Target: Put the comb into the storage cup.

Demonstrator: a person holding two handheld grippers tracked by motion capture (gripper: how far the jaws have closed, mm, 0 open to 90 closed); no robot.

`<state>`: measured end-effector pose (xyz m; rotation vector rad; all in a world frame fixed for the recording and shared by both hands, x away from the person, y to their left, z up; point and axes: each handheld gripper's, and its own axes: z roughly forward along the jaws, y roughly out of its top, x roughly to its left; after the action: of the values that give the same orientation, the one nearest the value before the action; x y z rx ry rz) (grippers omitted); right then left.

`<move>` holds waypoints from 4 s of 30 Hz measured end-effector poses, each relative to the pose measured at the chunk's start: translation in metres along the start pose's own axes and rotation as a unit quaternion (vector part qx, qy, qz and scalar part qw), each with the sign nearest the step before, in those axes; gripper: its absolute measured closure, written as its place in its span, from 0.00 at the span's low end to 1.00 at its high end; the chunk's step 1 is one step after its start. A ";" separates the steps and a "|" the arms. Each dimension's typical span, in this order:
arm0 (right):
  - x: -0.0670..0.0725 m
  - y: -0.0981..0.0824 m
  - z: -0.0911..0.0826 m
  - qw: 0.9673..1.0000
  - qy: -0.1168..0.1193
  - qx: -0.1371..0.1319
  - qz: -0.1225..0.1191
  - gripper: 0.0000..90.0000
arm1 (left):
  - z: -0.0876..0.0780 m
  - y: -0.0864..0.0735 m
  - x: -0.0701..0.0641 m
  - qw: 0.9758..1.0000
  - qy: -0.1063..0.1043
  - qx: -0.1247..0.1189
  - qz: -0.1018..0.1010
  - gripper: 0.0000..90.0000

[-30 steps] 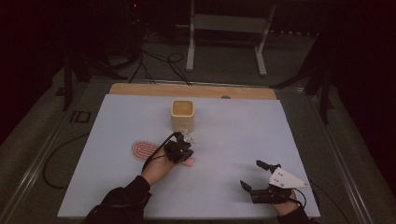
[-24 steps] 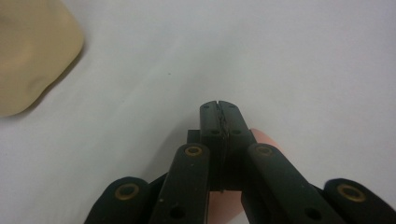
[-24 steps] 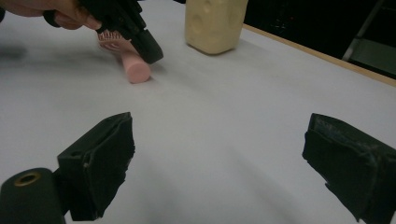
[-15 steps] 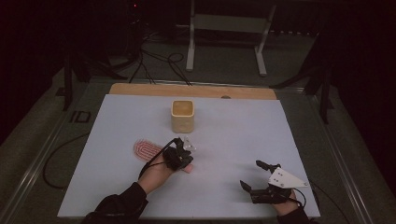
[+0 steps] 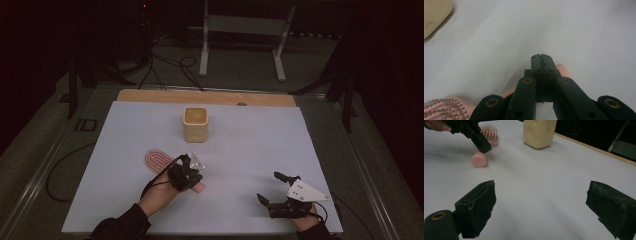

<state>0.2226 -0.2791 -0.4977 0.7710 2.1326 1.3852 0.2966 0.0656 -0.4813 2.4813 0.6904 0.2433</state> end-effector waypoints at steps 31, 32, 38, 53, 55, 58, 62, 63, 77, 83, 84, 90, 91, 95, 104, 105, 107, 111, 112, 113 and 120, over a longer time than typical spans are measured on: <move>0.000 0.001 -0.001 1.000 0.001 -0.002 -0.003 0.09 | -0.003 -0.024 -0.004 0.999 -0.021 0.030 -0.017 1.00; 0.000 0.001 -0.001 1.000 0.001 -0.002 -0.003 0.09 | -0.004 -0.028 -0.004 0.999 -0.022 0.034 -0.019 1.00; 0.000 0.001 0.000 1.000 0.001 -0.001 -0.003 0.09 | -0.016 -0.048 -0.001 0.998 -0.020 0.040 -0.033 1.00; 0.000 0.001 0.001 1.000 0.001 0.000 -0.002 0.09 | -0.046 -0.090 0.012 0.996 -0.010 0.067 -0.066 1.00; 0.000 0.000 0.001 1.000 0.001 0.001 -0.002 0.09 | -0.051 -0.095 0.015 0.995 -0.008 0.068 -0.072 1.00; 0.000 0.000 0.002 1.000 0.001 0.001 -0.002 0.09 | -0.056 -0.101 0.019 0.994 -0.005 0.074 -0.078 1.00; 0.000 0.000 0.002 1.000 0.001 0.002 -0.002 0.09 | -0.060 -0.106 0.023 0.993 -0.001 0.080 -0.081 1.00; 0.000 0.000 0.002 1.000 0.002 0.002 -0.002 0.09 | -0.061 -0.107 0.024 0.993 -0.001 0.081 -0.082 1.00; -0.001 -0.001 0.003 1.000 0.002 0.003 0.000 0.09 | -0.071 -0.119 0.034 0.990 0.003 0.106 -0.088 1.00; -0.001 -0.001 0.003 1.000 0.002 0.002 0.001 0.09 | -0.077 -0.124 0.042 0.989 0.017 0.117 -0.091 1.00; -0.001 -0.001 0.003 1.000 0.002 0.003 0.000 0.09 | -0.078 -0.125 0.044 0.989 0.016 0.119 -0.092 1.00; -0.001 -0.001 0.004 1.000 0.002 0.005 0.001 0.09 | -0.081 -0.130 0.052 0.987 0.024 0.124 -0.101 1.00; -0.001 -0.001 0.004 1.000 0.002 0.005 0.001 0.09 | -0.082 -0.132 0.055 0.986 0.030 0.128 -0.101 1.00; 0.000 0.000 0.004 1.000 0.004 0.003 0.000 0.09 | -0.086 -0.131 0.057 0.986 0.030 0.131 -0.101 1.00; -0.001 0.004 0.008 1.000 0.006 -0.002 -0.001 0.09 | -0.109 -0.121 0.057 0.988 0.029 0.123 -0.091 1.00; -0.001 0.004 0.008 1.000 0.006 -0.002 -0.001 0.09 | -0.109 -0.121 0.057 0.988 0.029 0.123 -0.091 1.00; -0.001 0.005 0.011 1.000 0.008 -0.002 -0.004 0.09 | -0.119 -0.119 0.058 0.989 0.025 0.113 -0.092 1.00; -0.002 0.005 0.012 1.000 0.010 -0.001 -0.004 0.09 | -0.126 -0.119 0.060 0.990 0.026 0.106 -0.094 0.99; -0.001 0.005 0.012 1.000 0.010 0.000 -0.004 0.09 | -0.128 -0.119 0.061 0.990 0.025 0.104 -0.095 0.99; -0.002 0.006 0.012 1.000 0.010 -0.002 -0.006 0.09 | -0.130 -0.119 0.062 0.990 0.025 0.100 -0.096 0.98; -0.001 0.005 0.010 1.000 0.010 -0.003 -0.007 0.09 | -0.138 -0.115 0.060 0.991 0.023 0.093 -0.089 0.92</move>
<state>0.2308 -0.2717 -0.4965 0.7414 2.1435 1.3984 0.2570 0.2429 -0.4280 2.5750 0.9868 0.1757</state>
